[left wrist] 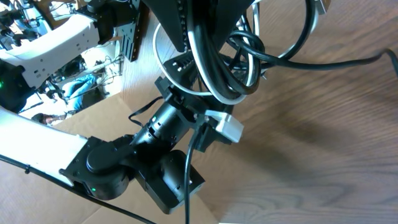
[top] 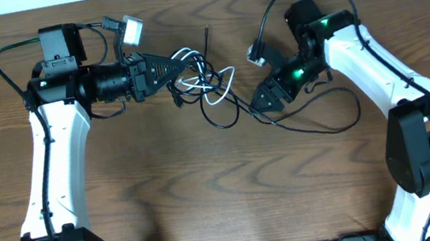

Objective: Untangle cables

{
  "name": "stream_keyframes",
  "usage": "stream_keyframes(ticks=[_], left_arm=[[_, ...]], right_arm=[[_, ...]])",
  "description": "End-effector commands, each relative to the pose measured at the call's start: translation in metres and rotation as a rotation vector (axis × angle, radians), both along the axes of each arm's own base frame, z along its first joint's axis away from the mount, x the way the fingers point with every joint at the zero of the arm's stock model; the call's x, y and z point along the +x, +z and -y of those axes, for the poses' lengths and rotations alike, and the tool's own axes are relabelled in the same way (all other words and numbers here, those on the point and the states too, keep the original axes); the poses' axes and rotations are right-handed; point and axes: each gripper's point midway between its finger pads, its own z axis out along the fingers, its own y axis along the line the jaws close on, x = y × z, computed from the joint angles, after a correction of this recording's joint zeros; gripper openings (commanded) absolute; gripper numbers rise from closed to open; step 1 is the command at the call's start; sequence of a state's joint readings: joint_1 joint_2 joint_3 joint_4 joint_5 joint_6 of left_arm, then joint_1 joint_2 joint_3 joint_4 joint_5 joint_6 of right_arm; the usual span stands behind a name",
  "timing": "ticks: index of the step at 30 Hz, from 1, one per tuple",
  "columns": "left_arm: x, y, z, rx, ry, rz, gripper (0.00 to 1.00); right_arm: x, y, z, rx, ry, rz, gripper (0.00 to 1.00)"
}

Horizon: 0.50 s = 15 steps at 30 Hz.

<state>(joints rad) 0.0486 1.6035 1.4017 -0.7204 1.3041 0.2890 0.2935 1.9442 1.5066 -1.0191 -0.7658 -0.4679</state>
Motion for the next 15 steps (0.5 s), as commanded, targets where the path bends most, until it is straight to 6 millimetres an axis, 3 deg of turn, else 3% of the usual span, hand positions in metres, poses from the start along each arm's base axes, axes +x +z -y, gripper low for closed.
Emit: stream_keyframes(ticks=[1,5,11,13,14,15], left_arm=[[-0.002,0.007,0.002,-0.026,-0.023,0.027,0.07],[-0.002,0.007,0.002,-0.026,-0.022,0.024,0.07],[-0.002,0.007,0.002,-0.027,-0.022,0.023,0.07],[-0.002,0.007,0.002,-0.026,-0.022,0.023,0.07],[-0.002,0.007,0.002,-0.026,-0.022,0.023,0.07],[-0.002,0.007,0.002,-0.026,-0.021,0.023,0.07]], right_arm=[[-0.009,0.0,-0.017,0.038,0.076,0.034,0.74],[-0.022,-0.006,-0.038,0.046,0.137,0.055,0.72],[-0.019,-0.01,-0.072,0.076,0.146,0.1,0.56],[-0.019,-0.015,-0.08,0.077,0.142,0.091,0.38],[-0.02,-0.018,-0.082,0.076,0.148,0.088,0.19],[-0.02,-0.019,-0.082,0.075,0.148,0.089,0.1]])
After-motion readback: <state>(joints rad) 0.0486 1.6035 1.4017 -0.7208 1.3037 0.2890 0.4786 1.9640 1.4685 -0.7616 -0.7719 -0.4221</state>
